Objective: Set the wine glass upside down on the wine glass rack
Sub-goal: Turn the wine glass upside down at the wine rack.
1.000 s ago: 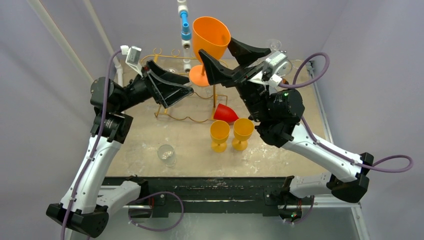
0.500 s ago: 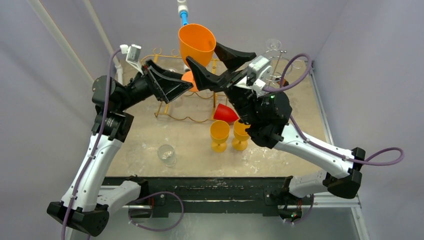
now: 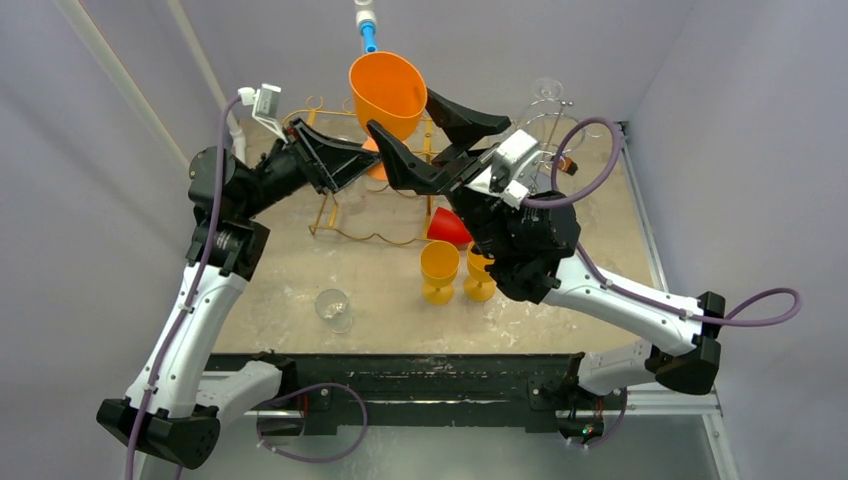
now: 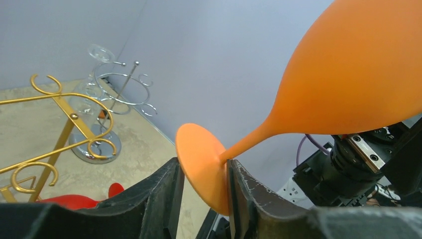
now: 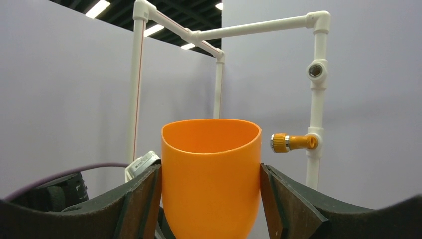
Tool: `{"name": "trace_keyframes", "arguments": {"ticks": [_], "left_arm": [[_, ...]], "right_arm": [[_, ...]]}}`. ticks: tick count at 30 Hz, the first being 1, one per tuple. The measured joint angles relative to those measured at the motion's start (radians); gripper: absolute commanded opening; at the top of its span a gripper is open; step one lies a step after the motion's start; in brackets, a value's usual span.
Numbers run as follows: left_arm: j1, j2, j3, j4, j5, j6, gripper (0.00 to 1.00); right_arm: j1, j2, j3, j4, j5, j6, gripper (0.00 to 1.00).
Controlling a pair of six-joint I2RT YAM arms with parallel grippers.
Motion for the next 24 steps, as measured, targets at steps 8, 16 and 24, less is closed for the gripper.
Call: {"name": "trace_keyframes", "arguments": {"ticks": [8,16,24], "left_arm": [[-0.012,0.001,0.000,-0.010,0.041,-0.003,0.04],[0.021,0.016,0.050,-0.017,-0.006,0.032,0.00],[0.000,0.010,0.208,-0.250,0.003,0.584,0.00]], "right_arm": [[0.014,0.012,-0.002,0.015,-0.026,0.001,0.47],[0.016,-0.044,-0.010,-0.096,-0.012,0.024,0.99],[0.014,-0.201,0.078,-0.737,-0.104,0.194,0.99]]}}
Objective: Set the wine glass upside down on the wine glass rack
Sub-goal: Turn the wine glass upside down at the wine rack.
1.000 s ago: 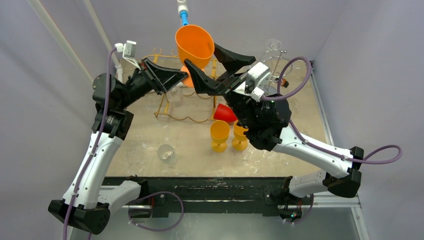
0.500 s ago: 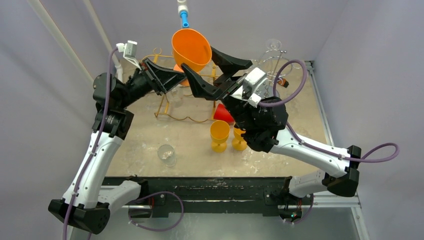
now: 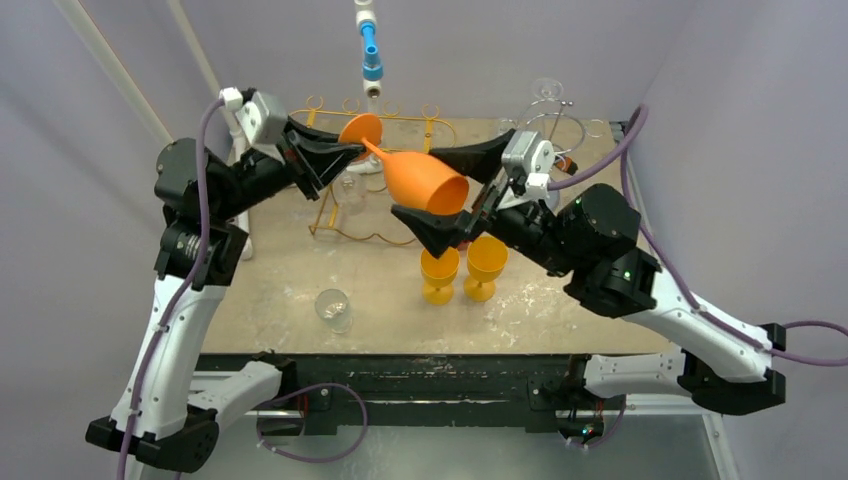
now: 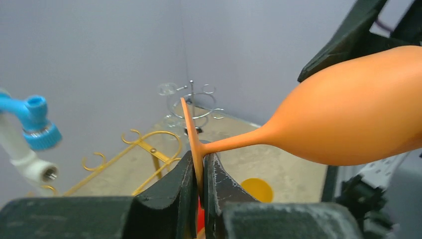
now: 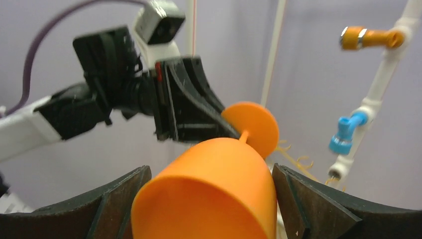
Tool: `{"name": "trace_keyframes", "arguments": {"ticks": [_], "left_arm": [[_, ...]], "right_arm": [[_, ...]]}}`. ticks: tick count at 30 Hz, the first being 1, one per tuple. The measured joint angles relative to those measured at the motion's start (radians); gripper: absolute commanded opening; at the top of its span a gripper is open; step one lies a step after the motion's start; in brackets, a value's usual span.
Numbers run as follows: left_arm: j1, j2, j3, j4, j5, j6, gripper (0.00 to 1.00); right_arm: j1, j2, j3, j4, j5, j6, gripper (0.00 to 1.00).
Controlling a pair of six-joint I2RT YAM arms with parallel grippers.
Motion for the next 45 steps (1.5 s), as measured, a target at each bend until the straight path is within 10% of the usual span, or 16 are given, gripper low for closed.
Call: {"name": "trace_keyframes", "arguments": {"ticks": [10,20,45], "left_arm": [[-0.002,-0.143,-0.067,0.023,0.035,0.733,0.00],[0.000,-0.257,-0.173,0.024,0.168,1.192,0.00],[0.006,-0.294,-0.191,-0.058,0.246,1.353,0.00]], "right_arm": [[0.006,-0.119,0.058,-0.515,-0.074,0.201,0.99],[0.006,0.081,0.138,-0.538,-0.137,0.223,0.99],[-0.060,0.129,-0.110,-0.208,-0.230,0.233,0.82]]}}
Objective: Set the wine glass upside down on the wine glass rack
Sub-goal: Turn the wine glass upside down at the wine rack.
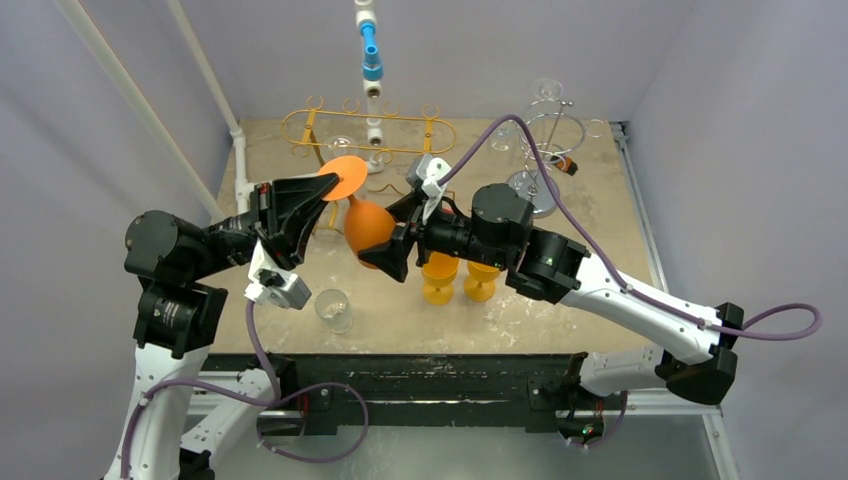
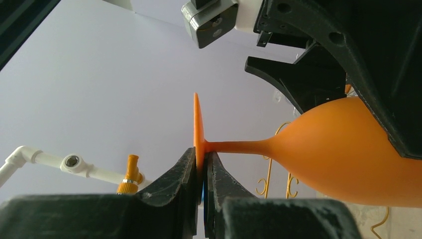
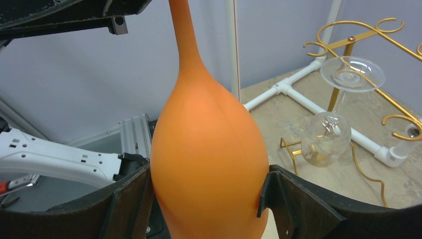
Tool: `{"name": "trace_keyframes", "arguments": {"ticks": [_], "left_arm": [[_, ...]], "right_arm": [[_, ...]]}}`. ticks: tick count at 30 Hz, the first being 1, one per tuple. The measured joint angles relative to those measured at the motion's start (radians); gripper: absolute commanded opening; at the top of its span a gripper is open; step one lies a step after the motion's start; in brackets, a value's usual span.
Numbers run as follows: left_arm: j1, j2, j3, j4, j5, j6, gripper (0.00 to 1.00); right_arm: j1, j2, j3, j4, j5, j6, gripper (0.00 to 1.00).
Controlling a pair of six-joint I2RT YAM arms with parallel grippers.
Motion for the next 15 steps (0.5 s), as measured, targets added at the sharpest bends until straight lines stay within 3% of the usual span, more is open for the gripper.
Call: {"name": "trace_keyframes", "arguments": {"ticks": [2,5,7,10,12,15], "left_arm": [[0.000,-0.001,-0.005,0.013,0.000,0.000,0.00],[0.000,-0.005,-0.014,0.031,0.000,0.002,0.02],[0.001,-0.006,-0.016,0.034,0.001,0.005,0.24],[0.000,-0.005,-0.016,0.039,0.011,0.030,0.71],[-0.002,-0.006,-0.016,0.028,0.023,0.055,0.86],[-0.002,-0.002,-0.014,-0.018,0.025,0.079,0.94]], "right_arm": [[-0.006,-0.004,-0.009,0.016,-0.011,0.001,0.81],[-0.012,-0.004,-0.014,0.030,-0.027,0.003,0.70],[-0.019,-0.004,-0.019,0.039,-0.035,0.006,0.65],[-0.050,-0.011,-0.054,0.086,-0.061,0.032,0.63],[-0.092,-0.036,-0.113,0.119,-0.078,0.061,0.63],[-0.165,-0.085,-0.183,0.126,-0.076,0.086,0.62]]}}
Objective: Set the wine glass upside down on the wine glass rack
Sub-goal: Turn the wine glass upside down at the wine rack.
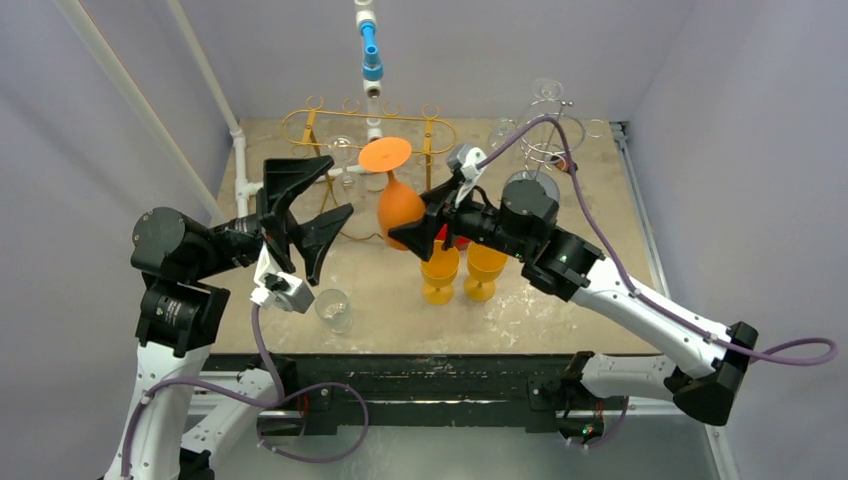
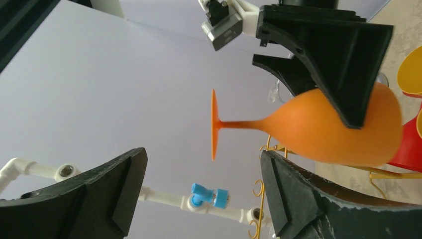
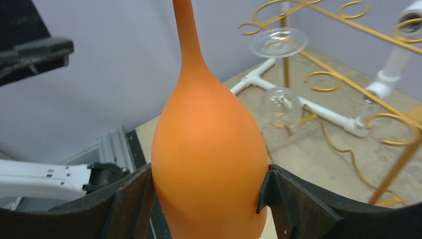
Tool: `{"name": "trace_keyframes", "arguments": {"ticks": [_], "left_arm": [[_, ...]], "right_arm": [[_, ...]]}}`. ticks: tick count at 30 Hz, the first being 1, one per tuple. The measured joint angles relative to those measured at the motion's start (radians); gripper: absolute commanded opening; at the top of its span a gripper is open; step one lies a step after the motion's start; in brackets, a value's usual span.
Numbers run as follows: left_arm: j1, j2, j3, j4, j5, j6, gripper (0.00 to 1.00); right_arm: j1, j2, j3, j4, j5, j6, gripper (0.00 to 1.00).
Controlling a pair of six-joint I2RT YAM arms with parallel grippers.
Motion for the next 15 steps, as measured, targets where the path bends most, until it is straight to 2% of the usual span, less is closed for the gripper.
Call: {"name": "trace_keyframes", "arguments": {"ticks": [8,15], "left_arm": [[-0.001,0.012,0.001,-0.064,-0.018,-0.009,1.00],[-0.001,0.013,0.001,-0.055,-0.042,-0.109,1.00]], "right_arm": [[-0.139,-0.175,-0.064,-0.021,0.087,-0.010,0.62],[-0.368,-0.308,-0.182,-0.053,0.192,-0.031,0.62]]}}
